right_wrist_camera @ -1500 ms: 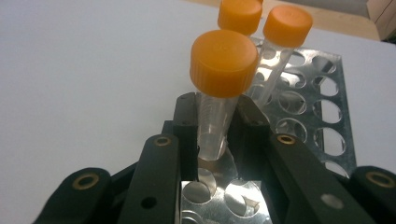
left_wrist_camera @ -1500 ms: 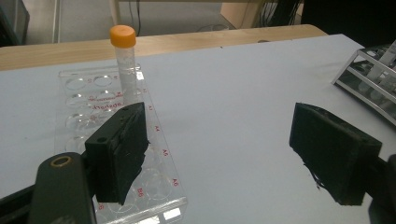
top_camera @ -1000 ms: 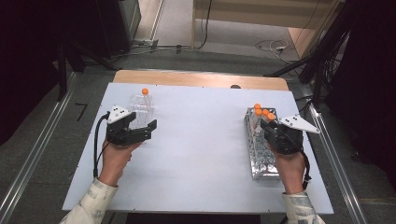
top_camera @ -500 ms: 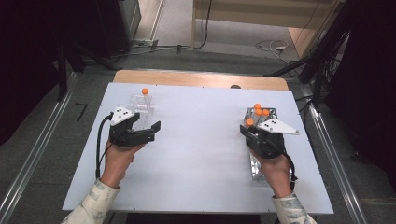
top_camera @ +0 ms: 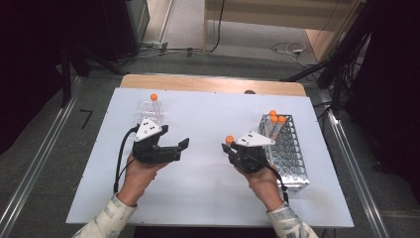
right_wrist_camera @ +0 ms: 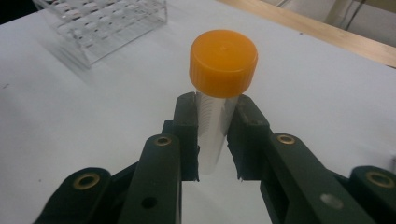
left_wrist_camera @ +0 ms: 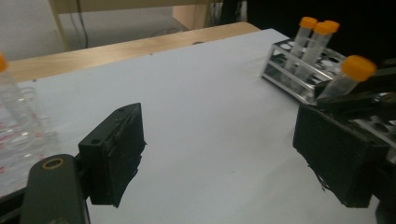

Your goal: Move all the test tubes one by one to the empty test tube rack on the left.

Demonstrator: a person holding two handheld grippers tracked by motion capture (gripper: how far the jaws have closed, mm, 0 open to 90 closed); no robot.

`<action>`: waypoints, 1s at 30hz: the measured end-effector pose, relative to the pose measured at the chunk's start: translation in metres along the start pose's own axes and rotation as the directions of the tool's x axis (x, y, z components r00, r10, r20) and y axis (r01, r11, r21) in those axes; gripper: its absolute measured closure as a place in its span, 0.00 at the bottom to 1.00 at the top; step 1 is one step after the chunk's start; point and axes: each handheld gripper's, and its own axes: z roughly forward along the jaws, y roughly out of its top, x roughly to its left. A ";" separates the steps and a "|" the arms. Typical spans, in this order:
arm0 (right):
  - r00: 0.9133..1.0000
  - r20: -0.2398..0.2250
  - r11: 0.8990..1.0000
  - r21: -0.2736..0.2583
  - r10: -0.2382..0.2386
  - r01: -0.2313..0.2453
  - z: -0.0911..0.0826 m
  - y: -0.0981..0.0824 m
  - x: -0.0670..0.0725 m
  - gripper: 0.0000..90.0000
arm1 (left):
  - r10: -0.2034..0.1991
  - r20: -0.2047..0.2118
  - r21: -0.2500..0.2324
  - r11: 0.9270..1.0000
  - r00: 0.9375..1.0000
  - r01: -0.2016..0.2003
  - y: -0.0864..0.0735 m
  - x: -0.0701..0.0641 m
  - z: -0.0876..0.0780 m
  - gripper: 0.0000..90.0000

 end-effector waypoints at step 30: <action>0.986 -0.145 0.997 0.013 -0.079 0.082 0.021 0.007 0.047 0.80 | 0.117 0.201 0.016 0.992 0.972 -0.123 -0.011 -0.037 0.030 0.65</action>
